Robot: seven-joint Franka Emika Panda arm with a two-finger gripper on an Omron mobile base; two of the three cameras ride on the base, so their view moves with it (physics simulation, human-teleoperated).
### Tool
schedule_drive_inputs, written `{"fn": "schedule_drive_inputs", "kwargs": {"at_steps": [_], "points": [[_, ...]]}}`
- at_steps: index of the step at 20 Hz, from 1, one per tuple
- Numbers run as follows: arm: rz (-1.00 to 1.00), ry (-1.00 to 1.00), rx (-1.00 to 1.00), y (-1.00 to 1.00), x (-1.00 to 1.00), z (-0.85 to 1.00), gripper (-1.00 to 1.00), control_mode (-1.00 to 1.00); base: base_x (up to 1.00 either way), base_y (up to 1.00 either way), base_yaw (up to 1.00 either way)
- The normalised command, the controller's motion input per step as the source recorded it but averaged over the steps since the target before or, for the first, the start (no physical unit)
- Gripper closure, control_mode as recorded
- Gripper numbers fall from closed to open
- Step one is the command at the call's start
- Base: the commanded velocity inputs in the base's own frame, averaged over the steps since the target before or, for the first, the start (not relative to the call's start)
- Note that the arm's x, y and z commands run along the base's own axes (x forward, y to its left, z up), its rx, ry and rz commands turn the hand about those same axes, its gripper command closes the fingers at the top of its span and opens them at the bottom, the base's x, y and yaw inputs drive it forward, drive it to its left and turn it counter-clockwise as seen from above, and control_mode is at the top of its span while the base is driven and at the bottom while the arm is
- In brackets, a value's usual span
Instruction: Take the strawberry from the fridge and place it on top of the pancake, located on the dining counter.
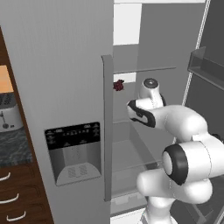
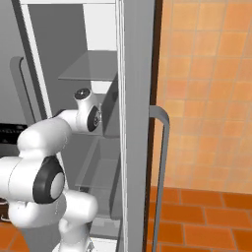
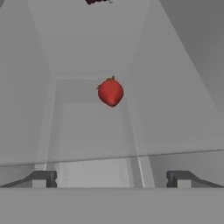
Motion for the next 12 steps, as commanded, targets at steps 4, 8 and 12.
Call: {"fn": "schedule_drive_inputs", "kwargs": {"at_steps": [4,8,12], "points": [[0.0,0.0,0.0,-0.05,0.4,-0.07,-1.0,-1.0,0.0,0.0,0.0],[0.0,0.0,0.0,0.0,0.38,-0.21,-1.0,-1.0,0.0,0.0,0.0],[0.0,0.0,0.0,0.0,0.35,-0.36,-1.0,-1.0,0.0,0.0,0.0]]}}
